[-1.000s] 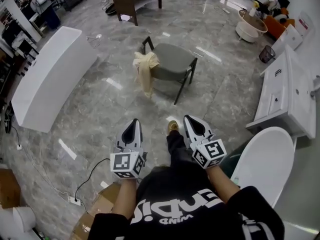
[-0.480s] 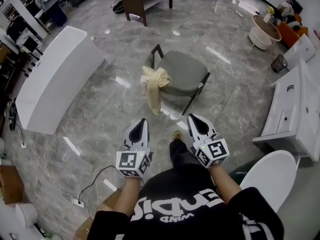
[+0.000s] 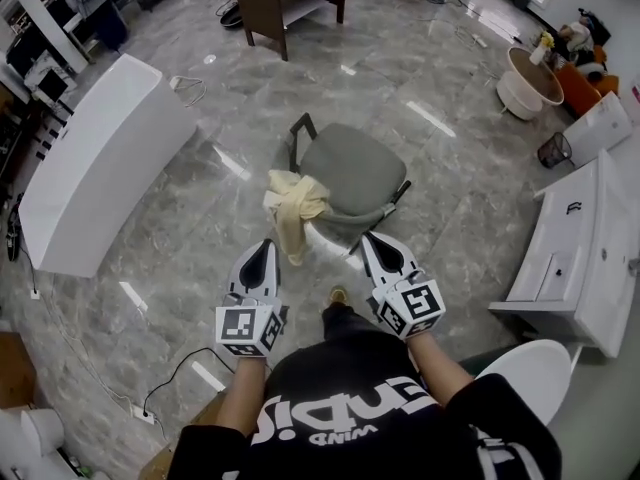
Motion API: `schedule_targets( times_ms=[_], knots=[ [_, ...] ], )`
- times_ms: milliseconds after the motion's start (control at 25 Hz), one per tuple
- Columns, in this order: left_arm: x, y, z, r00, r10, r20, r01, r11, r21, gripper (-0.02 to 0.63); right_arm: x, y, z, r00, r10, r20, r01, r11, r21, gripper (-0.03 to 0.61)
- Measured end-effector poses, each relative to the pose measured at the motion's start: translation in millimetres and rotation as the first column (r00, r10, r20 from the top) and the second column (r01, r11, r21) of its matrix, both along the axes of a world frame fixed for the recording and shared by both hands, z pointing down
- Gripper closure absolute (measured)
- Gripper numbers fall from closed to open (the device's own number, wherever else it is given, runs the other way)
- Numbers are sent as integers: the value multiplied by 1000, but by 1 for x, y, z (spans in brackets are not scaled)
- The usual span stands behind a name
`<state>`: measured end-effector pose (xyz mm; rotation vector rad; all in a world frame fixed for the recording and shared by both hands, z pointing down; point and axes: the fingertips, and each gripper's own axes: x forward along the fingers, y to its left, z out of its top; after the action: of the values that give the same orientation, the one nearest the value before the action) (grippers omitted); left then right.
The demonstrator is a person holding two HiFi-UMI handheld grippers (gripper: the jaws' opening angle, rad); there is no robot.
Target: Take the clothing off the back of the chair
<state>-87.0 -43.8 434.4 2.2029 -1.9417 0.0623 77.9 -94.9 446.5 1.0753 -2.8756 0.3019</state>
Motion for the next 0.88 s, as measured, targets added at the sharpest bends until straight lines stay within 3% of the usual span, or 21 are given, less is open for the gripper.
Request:
schedule_targets(
  times_ms=[280, 880],
  knots=[
    [-12, -43, 3, 999, -35, 11, 35, 999, 4, 600, -14, -54, -1, 999, -31, 10, 31, 1000, -4, 566],
    [-33, -85, -5, 997, 69, 32, -69, 998, -5, 598, -45, -86, -8, 1000, 10, 16, -10, 1000, -6, 566]
  ],
)
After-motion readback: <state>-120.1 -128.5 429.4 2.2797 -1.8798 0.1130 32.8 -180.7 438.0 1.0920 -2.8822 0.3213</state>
